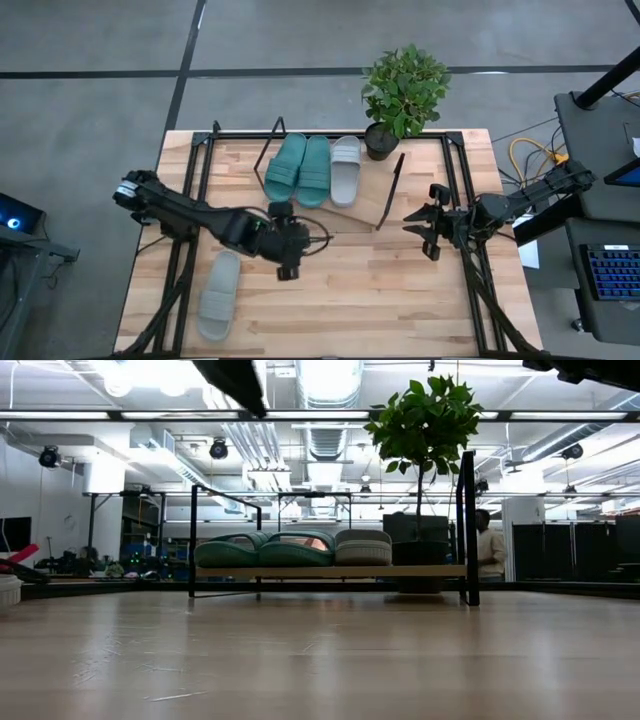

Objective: Pick and place slides into the shelf
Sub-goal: Put the gray slipper on the shelf

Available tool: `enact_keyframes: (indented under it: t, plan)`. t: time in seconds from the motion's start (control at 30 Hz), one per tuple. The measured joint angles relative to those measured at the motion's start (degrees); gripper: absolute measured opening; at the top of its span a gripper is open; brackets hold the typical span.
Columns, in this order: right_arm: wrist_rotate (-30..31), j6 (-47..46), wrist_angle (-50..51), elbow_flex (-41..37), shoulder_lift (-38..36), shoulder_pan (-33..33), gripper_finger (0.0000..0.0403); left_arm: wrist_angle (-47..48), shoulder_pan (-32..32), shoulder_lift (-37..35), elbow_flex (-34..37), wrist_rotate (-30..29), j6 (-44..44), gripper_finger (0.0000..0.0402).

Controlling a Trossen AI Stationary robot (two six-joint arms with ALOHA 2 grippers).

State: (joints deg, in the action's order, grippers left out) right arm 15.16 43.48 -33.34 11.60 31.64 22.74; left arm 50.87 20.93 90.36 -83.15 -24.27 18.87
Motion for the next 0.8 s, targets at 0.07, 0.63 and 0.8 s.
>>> enact_keyframes:
  t: [0.07, 0.63, 0.8]
  plan:
    - [0.00, 0.00, 0.03, 0.00, 0.00, -0.02, 0.0086, 2.59, 1.45, -0.08, 0.00, 0.03, 3.49, 0.0247]
    - [-0.02, 0.00, 0.06, 0.00, 0.04, 0.00, 0.0084, 6.29, 6.18, 0.40, 0.07, 11.99, 15.47, 0.0247]
    - [-0.02, 0.00, 0.06, 0.00, 0.04, 0.00, 0.0091, 7.68, 6.39, 0.43, 0.08, 18.59, 18.24, 0.0247]
